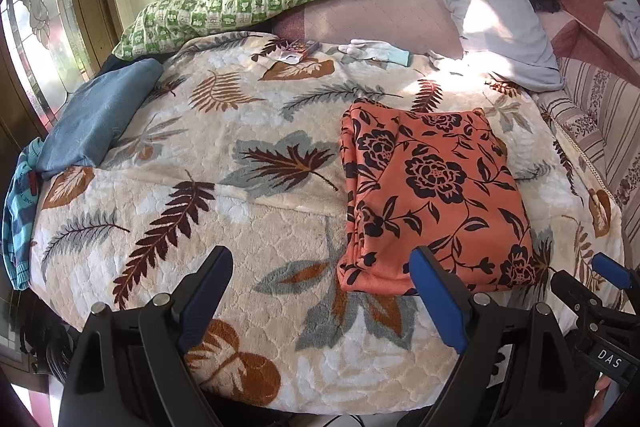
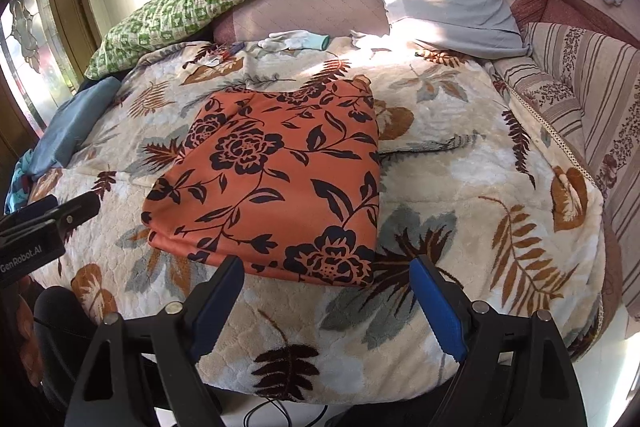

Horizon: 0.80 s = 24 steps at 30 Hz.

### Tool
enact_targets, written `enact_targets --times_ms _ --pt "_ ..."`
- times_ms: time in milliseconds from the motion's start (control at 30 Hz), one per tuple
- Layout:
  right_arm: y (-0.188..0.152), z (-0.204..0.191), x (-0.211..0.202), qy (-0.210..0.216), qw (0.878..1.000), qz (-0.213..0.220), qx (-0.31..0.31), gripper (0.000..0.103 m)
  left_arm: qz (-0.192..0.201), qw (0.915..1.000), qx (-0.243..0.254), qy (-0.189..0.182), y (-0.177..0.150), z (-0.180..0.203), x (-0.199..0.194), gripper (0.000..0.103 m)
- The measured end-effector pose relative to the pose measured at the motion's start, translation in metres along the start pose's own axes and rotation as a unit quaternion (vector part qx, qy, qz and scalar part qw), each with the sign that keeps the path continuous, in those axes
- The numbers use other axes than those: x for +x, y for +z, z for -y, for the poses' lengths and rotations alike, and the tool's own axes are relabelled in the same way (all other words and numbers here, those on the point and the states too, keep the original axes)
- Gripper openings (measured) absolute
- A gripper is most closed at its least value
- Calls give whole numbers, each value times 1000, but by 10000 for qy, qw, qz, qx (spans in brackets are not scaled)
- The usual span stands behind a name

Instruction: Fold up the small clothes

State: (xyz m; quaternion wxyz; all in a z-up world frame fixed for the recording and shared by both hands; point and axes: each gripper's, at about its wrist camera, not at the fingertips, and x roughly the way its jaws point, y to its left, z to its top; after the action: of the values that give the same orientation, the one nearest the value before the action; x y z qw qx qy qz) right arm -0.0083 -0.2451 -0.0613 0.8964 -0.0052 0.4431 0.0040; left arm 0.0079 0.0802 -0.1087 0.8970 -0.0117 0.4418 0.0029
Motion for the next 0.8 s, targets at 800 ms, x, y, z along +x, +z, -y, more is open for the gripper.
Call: enact_targets --times_ms 800 --pt "4 0 2 -87 9996 147 -218 87 -79 9990 0 -440 17 24 1 90"
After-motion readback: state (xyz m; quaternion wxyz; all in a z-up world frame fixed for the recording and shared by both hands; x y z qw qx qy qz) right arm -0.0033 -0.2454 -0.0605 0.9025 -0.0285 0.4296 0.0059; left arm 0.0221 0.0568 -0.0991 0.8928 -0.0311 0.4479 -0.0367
